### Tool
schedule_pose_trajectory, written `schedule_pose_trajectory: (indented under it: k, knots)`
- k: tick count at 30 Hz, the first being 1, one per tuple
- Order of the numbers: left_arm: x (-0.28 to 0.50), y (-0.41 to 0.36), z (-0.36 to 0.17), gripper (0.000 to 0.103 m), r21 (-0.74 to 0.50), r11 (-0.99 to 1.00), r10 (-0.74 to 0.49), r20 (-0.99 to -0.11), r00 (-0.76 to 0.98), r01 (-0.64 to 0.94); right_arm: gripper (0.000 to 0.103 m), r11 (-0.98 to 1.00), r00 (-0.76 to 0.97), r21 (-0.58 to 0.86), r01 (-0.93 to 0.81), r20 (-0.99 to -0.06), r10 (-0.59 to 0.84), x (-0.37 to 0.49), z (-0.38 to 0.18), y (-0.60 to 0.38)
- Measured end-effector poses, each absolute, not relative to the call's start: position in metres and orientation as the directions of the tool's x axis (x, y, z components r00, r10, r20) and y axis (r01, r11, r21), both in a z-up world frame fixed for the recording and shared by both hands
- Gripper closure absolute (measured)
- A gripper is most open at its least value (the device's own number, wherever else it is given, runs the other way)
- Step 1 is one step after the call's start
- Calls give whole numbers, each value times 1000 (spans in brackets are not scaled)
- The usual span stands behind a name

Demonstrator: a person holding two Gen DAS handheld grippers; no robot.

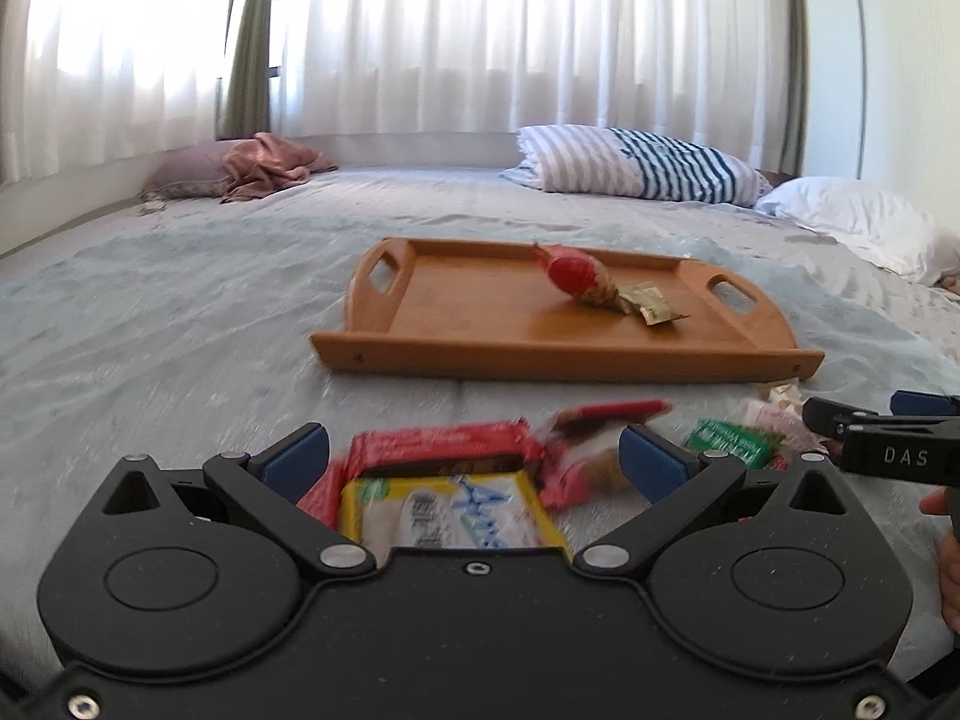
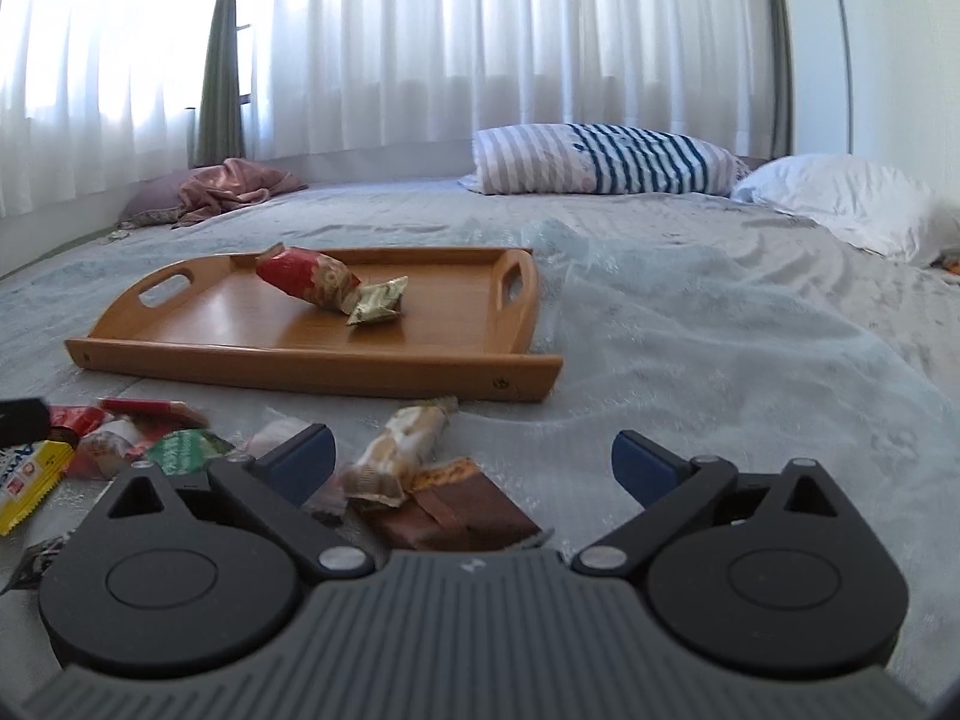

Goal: Organize snacks
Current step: 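Move both open tools back over the snack pile, then grasp the yellow Ameri bag with the left tool while the right tool grasps the brown chocolate bar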

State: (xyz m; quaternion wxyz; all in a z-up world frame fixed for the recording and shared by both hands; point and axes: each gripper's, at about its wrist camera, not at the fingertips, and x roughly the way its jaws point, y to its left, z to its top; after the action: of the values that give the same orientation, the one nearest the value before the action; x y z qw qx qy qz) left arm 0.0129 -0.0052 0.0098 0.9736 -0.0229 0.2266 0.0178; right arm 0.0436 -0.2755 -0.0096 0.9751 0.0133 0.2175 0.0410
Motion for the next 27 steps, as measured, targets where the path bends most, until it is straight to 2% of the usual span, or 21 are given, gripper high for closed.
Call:
schedule_pose_trajectory:
  k: [7,17,27]
  knots:
    - [3,-1,-1,0,-52,996,42,-463,885,-74,0,996,904,68,-64,-419,87,40,-16,-279]
    - [-4,-5,-8,1,-48,997,34,-487,873,-66,0,998,908,34,-62,-412,70,40,-17,-274]
    - [1,-10,-9,23,-2,999,40,-497,867,-47,0,995,916,-82,-57,-402,19,38,-19,-257]
